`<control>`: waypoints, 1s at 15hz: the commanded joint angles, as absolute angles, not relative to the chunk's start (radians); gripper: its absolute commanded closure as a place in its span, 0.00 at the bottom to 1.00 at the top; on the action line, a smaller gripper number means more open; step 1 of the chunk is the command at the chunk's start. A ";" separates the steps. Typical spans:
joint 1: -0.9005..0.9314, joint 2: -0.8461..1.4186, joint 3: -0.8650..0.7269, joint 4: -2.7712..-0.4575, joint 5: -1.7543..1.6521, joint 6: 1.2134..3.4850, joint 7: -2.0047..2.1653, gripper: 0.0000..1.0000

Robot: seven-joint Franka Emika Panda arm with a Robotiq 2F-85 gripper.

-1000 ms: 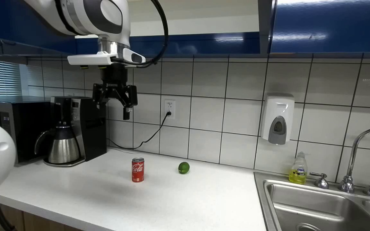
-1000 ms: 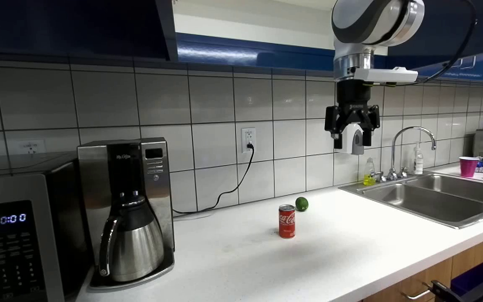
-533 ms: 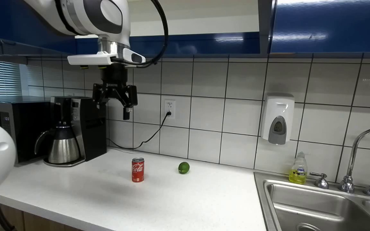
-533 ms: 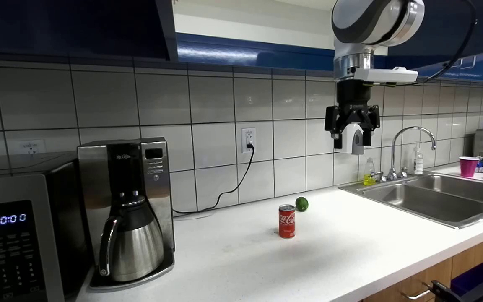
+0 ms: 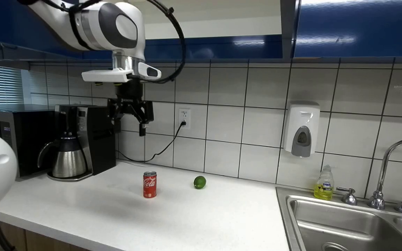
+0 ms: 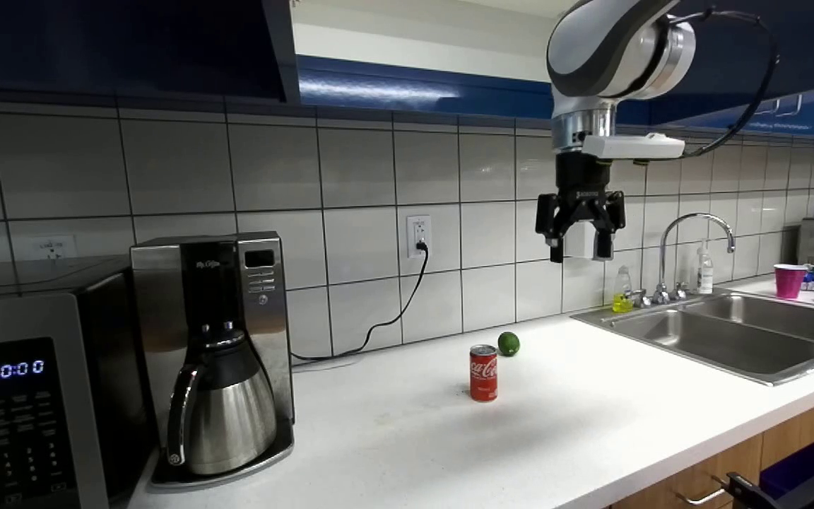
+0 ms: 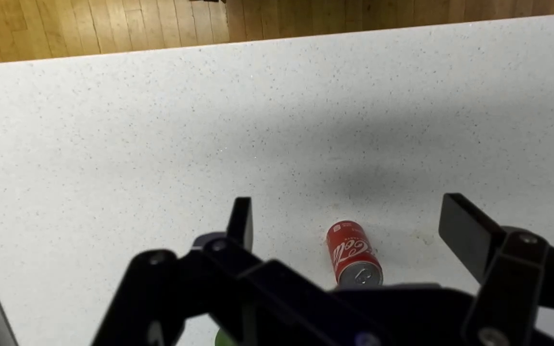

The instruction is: Put the red can inside the cabinet

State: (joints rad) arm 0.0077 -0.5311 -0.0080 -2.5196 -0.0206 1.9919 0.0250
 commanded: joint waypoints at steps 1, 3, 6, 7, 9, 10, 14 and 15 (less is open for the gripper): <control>-0.001 -0.381 0.013 -2.495 -0.041 2.126 0.041 0.00; 0.000 -0.297 0.016 -2.484 -0.045 2.194 0.047 0.00; 0.007 -0.177 0.026 -2.467 -0.056 2.284 0.049 0.00; 0.011 -0.142 0.030 -2.459 -0.060 2.303 0.047 0.00; 0.018 -0.076 0.038 -2.442 -0.074 2.338 0.051 0.00; 0.022 -0.048 0.040 -2.435 -0.084 2.356 0.052 0.00; 0.037 0.049 0.041 -2.407 -0.148 2.428 0.085 0.00; 0.040 0.071 0.038 -2.402 -0.166 2.449 0.097 0.00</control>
